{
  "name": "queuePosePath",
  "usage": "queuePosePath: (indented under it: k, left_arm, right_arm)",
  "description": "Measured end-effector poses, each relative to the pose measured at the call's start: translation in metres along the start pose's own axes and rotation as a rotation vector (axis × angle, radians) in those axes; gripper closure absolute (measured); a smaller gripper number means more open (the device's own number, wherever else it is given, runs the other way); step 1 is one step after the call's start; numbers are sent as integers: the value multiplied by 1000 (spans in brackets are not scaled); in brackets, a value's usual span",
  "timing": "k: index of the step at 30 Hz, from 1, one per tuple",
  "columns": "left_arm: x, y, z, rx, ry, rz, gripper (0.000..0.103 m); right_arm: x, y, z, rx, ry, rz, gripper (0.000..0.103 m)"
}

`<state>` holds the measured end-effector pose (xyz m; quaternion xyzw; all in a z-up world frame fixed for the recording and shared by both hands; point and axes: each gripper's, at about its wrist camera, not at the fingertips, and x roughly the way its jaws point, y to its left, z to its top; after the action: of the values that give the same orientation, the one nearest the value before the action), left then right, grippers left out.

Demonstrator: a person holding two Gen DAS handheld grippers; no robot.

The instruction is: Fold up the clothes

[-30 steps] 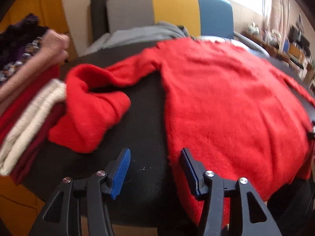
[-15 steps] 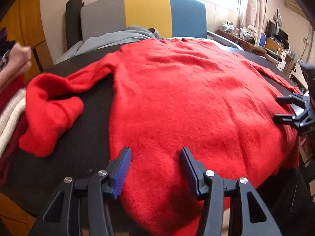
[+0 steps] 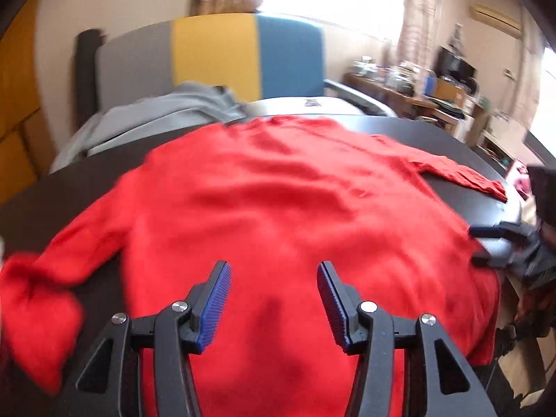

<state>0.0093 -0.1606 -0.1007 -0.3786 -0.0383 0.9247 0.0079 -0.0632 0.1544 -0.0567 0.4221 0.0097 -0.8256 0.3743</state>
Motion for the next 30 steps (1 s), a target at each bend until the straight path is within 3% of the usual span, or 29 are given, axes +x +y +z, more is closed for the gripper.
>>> queuePosePath:
  k: [4,7,10,16,22,24,28,30]
  left_arm:
    - [40,-14,9,21,45,-30,50]
    - [55,-19,1,18,63,-12,49]
    - [55,-12,-1,-24,59,-48,50]
    - [55,-12,-3,-31,46,-50,49]
    - [56,-8,-2,-46,39,-64,48]
    - [57,-8,-2,-50,38,-68,48]
    - [58,-7,-2,-54,36,-74,47]
    - [58,-6,-2,-55,36,-77,47]
  right_arm:
    - [-49,-105,4,420,-126,-53,7]
    - [-89,-190,-17,751,-261,-139,7]
    - [-115,-247,-30,903,-347,-285,7]
    - [-116,-299,-36,1017,-389,-339,10]
    - [-101,-309,-20,977,-415,-365,9]
    - [-97,-313,-15,972,-429,-355,0]
    - [-87,-323,2,948,-414,-390,0]
    - [-81,-324,11,929,-376,-438,5]
